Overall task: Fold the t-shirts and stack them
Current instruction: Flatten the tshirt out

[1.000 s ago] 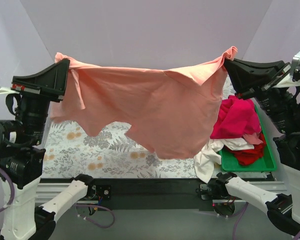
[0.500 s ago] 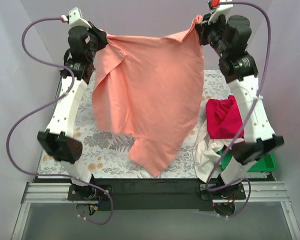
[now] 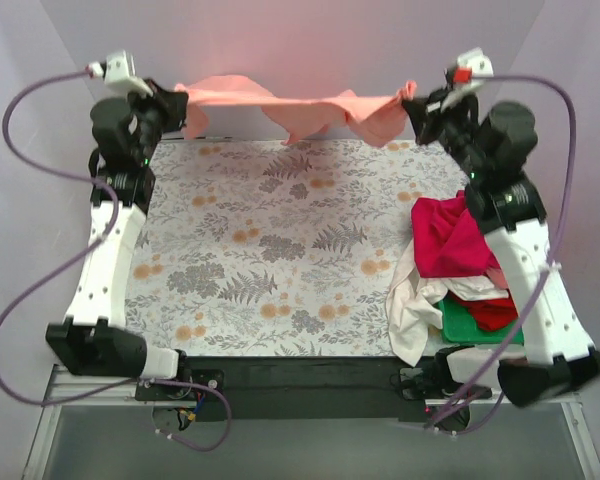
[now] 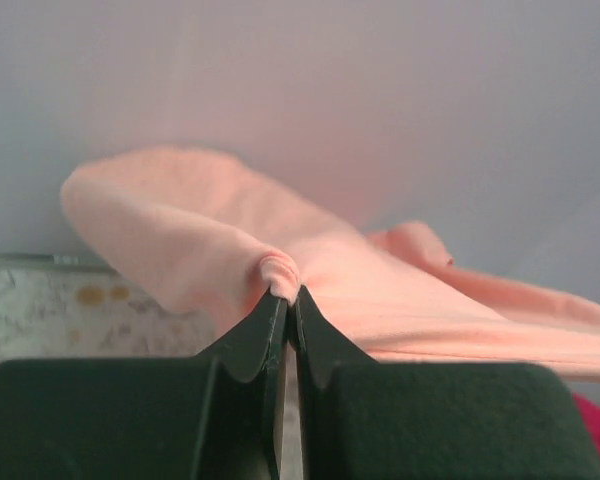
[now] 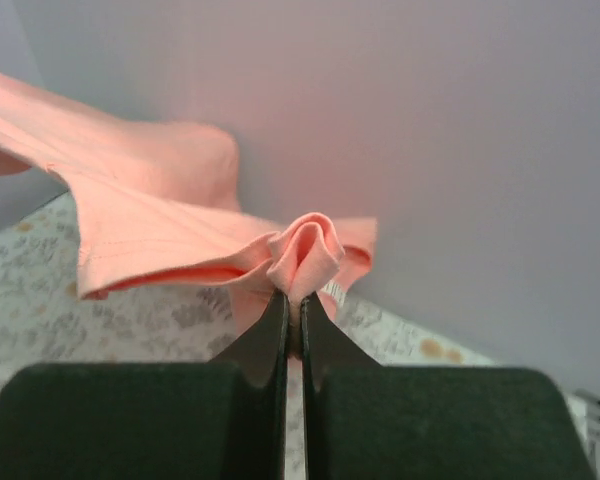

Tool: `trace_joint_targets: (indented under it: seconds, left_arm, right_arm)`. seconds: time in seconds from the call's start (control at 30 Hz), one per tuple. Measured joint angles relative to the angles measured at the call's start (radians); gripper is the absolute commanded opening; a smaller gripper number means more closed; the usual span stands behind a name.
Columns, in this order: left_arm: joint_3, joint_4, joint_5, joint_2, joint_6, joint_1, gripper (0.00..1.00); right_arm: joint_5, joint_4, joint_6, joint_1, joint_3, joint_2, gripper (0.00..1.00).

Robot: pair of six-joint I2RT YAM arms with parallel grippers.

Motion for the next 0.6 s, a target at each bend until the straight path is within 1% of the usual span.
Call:
trace_joint_targets:
  seconds: [0.07,0.13,0.17,0.23,0.27,0.3,0.33,0.37,0.43,0.5,0.53,0.57,0.6]
  left_arm:
    - [-0.228,0.050,0.013,-0.159,-0.021,0.000,0.12]
    - [-0.467,0.102,0.019,-0.306,-0.063,0.002,0.14]
    - [-0.574,0.110,0.025,-0.364,-0.096,0.004,0.18]
    - [-0.770,0.116,0.035,-0.453,-0.160,0.006,0.40]
    - [-0.860,0.111,0.034,-0.491,-0.201,0.006,0.57]
    - [-0.939,0.104,0.031,-0.520,-0.246,0.006,0.94]
    - [-1.014,0.106,0.032,-0.551,-0.294,0.005,0.94]
    - [-1.076,0.090,0.032,-0.580,-0.341,0.005,0.94]
    - [-1.152,0.032,0.024,-0.627,-0.427,0.004,0.94]
    - [-1.168,-0.021,-0.008,-0.655,-0.483,0.003,0.95]
    - [-1.167,-0.045,-0.032,-0.669,-0.510,0.002,0.95]
    - [-1.165,-0.066,-0.064,-0.683,-0.534,0.002,0.95]
    - [-1.161,-0.089,-0.100,-0.693,-0.558,0.002,0.95]
  right_arm:
    - [-0.031,0.072,0.021,-0.001,-0.238,-0.154,0.01]
    - [-0.058,0.137,0.054,-0.002,-0.462,-0.275,0.01]
    - [-0.070,0.160,0.071,-0.003,-0.563,-0.321,0.01]
    - [-0.089,0.177,0.111,-0.007,-0.758,-0.379,0.01]
    - [-0.096,0.190,0.129,-0.009,-0.847,-0.394,0.02]
    - [-0.101,0.185,0.144,-0.010,-0.925,-0.393,0.06]
    - [-0.106,0.175,0.161,-0.011,-0.994,-0.383,0.09]
    - [-0.112,0.163,0.176,-0.014,-1.054,-0.373,0.29]
    - [-0.125,0.115,0.207,-0.016,-1.133,-0.364,0.50]
    - [-0.145,0.075,0.227,-0.016,-1.153,-0.365,0.72]
    - [-0.154,0.075,0.238,-0.016,-1.153,-0.366,0.81]
    - [-0.162,0.077,0.244,-0.016,-1.152,-0.372,0.98]
    - [-0.169,0.076,0.252,-0.016,-1.149,-0.380,0.98]
